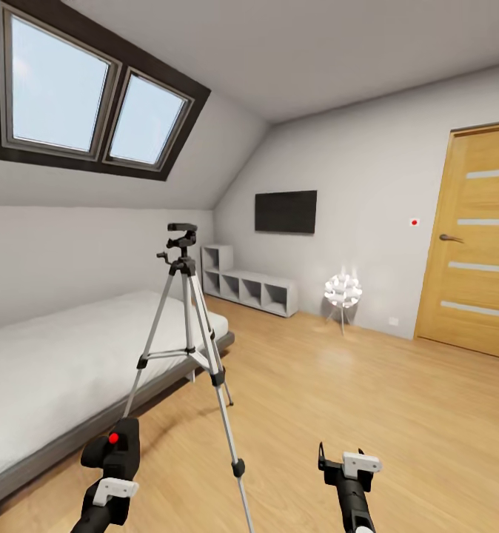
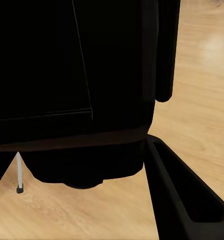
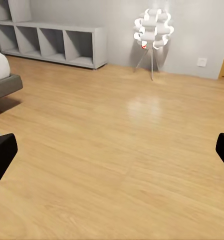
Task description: Attach the digital camera to the camera tripod in the bedroom.
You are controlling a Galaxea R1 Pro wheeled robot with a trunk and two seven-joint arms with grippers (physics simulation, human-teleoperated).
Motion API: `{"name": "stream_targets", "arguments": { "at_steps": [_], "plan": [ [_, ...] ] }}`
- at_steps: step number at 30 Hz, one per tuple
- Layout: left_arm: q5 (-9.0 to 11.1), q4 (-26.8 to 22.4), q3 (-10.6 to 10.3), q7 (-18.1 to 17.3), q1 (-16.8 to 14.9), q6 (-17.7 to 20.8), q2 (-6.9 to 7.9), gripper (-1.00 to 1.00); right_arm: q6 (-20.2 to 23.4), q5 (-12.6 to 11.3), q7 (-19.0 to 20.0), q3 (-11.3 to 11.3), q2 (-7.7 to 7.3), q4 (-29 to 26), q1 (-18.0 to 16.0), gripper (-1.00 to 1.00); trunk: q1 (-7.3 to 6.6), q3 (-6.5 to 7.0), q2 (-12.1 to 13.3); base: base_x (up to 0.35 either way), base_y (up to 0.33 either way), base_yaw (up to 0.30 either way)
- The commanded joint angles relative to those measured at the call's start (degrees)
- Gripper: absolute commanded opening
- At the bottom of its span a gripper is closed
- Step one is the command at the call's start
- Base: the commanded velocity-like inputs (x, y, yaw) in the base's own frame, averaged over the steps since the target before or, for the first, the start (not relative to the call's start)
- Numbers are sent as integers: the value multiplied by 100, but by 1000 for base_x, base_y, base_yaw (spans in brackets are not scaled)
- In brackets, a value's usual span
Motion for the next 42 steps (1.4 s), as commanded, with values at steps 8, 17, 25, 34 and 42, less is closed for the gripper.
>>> {"name": "stream_targets", "arguments": {
  "at_steps": [8, 17, 25, 34, 42],
  "plan": [
    [52, 19, -30, -41, -8, -23, -2, -100, -9, 23, -36, 4, 1, 5, -1, 100, -177, 137, 318, 0, 0, 0],
    [52, 19, -30, -41, -8, -23, -2, -100, -9, 21, -36, 4, -7, 5, 0, 100, -374, 299, 679, 0, 0, 0],
    [52, 19, -30, -39, -8, -23, -2, -100, -9, 20, -36, 3, -12, 5, 0, 100, -550, 443, 1000, 0, 0, 0],
    [52, 19, -30, -41, -8, -23, -2, -100, -9, 20, -36, 4, -9, 5, -1, 100, -748, 604, 1361, 0, 0, 0],
    [52, 19, -30, -38, -8, -23, -2, -100, -9, 20, -36, 4, -11, 5, -2, 100, -924, 748, 1682, 0, 0, 0]
  ]
}}
